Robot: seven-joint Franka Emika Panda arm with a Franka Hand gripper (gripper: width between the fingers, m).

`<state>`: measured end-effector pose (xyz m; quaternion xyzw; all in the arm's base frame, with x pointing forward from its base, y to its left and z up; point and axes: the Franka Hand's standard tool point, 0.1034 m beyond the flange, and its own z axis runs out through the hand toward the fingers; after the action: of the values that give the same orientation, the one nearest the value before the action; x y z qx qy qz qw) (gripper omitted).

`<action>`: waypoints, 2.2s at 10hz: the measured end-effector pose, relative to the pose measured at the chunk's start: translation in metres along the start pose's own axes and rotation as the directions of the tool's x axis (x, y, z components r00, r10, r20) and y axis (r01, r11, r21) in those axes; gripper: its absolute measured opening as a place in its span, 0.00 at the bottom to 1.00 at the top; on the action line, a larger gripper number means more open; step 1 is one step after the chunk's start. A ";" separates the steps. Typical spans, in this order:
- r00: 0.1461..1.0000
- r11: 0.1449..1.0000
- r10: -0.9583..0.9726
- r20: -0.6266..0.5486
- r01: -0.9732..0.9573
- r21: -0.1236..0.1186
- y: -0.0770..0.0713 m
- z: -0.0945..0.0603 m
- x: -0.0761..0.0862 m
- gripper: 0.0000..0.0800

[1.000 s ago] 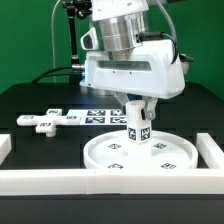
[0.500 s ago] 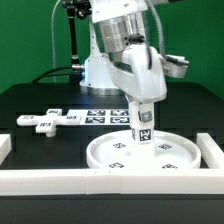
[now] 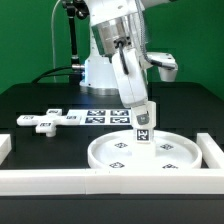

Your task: Assemble round table

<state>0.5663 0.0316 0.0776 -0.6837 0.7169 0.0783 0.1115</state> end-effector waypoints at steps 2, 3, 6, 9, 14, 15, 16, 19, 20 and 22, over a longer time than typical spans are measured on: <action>0.989 0.989 -0.145 -0.001 0.145 -0.004 -0.001 0.000 -0.001 0.80; 0.975 0.975 -0.222 -0.001 0.222 -0.005 -0.001 0.000 -0.001 0.81; 0.885 0.885 -0.465 -0.002 0.465 -0.015 0.000 0.000 0.000 0.81; 0.579 0.578 -0.815 -0.014 0.812 -0.086 -0.002 -0.002 0.001 0.81; 0.229 0.226 -0.973 0.020 0.968 -0.107 -0.004 -0.003 -0.003 0.81; 0.162 0.158 -0.986 0.027 0.982 -0.105 -0.004 -0.003 -0.003 0.81; 0.071 0.068 -0.997 0.031 0.992 -0.110 -0.005 -0.003 -0.003 0.81; -0.301 -0.307 -0.952 0.059 0.940 -0.150 -0.007 0.000 -0.010 0.81; -0.412 -0.420 -0.907 0.082 0.894 -0.156 -0.007 0.001 -0.013 0.81; -0.533 -0.544 -0.839 0.107 0.826 -0.147 -0.007 0.001 -0.011 0.81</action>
Offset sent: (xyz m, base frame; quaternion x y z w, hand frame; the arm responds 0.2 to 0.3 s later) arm 0.0000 0.0000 0.0000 0.0000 0.0000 -0.1938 0.9810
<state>0.5738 0.0420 0.0803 -0.9648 -0.2589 -0.0277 0.0372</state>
